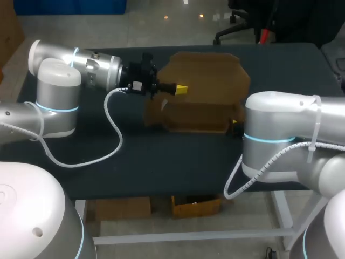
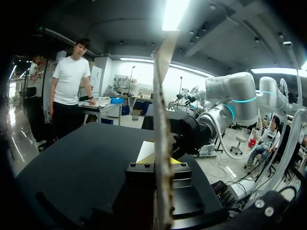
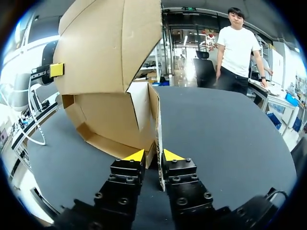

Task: Assemble the packaging by folding the flat box into shape, placing the metal phone stand inside, and closing the box properly

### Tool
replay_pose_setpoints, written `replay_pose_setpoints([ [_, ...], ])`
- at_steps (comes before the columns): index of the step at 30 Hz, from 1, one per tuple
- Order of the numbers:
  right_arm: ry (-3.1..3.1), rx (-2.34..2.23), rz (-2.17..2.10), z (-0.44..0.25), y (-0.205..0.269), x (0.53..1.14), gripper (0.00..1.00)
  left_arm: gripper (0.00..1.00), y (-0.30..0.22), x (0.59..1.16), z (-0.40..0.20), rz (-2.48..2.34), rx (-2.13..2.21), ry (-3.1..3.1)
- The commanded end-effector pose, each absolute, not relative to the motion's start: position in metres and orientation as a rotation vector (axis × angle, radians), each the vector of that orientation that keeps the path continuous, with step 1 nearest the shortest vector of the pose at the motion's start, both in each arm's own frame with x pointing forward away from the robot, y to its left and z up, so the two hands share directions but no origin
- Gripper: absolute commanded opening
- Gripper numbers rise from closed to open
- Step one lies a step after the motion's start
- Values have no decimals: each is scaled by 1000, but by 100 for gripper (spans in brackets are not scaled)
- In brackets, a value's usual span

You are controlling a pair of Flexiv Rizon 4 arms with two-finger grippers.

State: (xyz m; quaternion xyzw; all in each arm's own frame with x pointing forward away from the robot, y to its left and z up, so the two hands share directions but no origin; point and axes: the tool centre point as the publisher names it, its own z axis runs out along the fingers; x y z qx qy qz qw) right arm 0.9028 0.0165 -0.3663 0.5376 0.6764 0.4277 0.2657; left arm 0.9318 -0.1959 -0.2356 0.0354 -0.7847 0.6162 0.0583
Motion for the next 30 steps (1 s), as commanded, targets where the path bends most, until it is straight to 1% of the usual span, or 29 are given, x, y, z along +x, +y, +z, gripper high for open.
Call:
replay_pose_setpoints([
  [1,1730,1485,1084,-371,23,898,15,0,-196,932,-238,1863,106,-2378],
  [4,1721,1497,1075,-370,25,897,12,0,-196,932,-238,1863,106,-2378],
  [7,1700,1517,1076,-369,28,896,14,0,-196,932,-238,1863,106,-2378],
  [12,1675,1549,1078,-370,32,893,21,0,-196,932,-238,1863,106,-2378],
  [16,1644,1570,1088,-371,33,891,21,0,-196,932,-238,1863,106,-2378],
  [18,1621,1585,1096,-370,33,890,22,0,-196,932,-238,1863,106,-2378],
  [30,1570,1606,1136,-366,39,891,22,0,-196,932,-238,1863,106,-2378],
])
